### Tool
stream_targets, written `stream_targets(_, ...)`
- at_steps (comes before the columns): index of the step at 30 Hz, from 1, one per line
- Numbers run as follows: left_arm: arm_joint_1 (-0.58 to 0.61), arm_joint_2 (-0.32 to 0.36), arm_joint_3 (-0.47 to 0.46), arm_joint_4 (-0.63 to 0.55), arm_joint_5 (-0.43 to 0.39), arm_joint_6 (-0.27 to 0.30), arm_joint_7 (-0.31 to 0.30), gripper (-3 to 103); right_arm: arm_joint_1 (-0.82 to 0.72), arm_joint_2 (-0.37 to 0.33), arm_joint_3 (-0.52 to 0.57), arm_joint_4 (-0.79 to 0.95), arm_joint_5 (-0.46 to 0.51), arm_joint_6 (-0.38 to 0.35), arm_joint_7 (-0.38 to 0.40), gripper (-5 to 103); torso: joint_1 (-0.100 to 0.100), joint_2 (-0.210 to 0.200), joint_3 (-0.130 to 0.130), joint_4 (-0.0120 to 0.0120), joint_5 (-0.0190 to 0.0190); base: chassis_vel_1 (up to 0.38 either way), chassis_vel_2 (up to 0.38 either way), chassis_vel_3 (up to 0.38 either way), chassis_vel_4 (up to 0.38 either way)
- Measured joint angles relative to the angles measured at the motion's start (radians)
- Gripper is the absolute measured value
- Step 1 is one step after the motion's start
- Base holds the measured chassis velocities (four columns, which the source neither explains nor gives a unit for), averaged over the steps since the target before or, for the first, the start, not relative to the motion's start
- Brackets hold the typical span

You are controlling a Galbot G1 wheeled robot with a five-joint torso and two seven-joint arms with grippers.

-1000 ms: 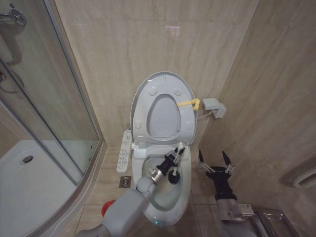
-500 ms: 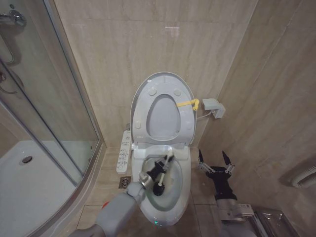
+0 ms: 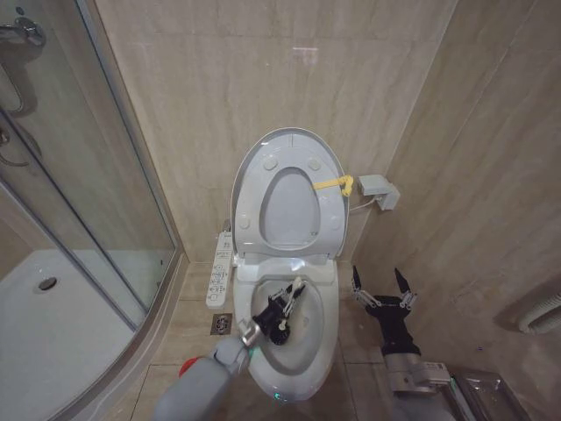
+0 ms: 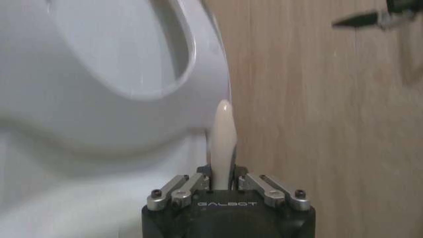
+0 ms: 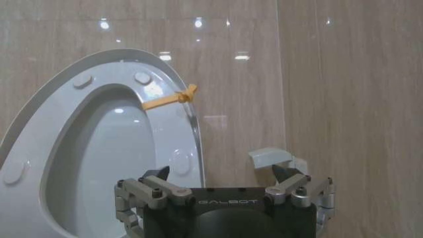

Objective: Open the toilet lid, clean the toilet bowl with a toilet brush, close the toilet lid, and flush.

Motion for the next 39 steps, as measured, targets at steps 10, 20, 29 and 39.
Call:
stream_targets(10,0.088,0.071,-0.049,-0.122,0.022,0.034,-0.004,19,0.000,0.000,0.000,0.000,0.000,0.000,0.000,100,0.000,0.000,0.000,-0.0001,0.0000,0.000,0.000,0.000,0.000)
stream_targets(20,0.060,0.045,-0.072,-0.088,0.026,0.025,-0.005,19,0.000,0.000,0.000,0.000,0.000,0.000,0.000,100,0.000,0.000,0.000,-0.0001,-0.0001,0.000,0.000,0.000,0.000)
stream_targets(29,-0.022,0.002,-0.033,-0.078,0.024,0.031,-0.030,19,0.000,0.000,0.000,0.000,0.000,0.000,0.000,100,0.000,0.000,0.000,-0.0002,-0.0001,0.000,0.000,0.000,0.000)
stream_targets(39,-0.103,-0.037,0.001,-0.055,0.012,0.042,-0.042,19,0.000,0.000,0.000,0.000,0.000,0.000,0.000,100,0.000,0.000,0.000,0.0001,0.0001,0.000,0.000,0.000,0.000)
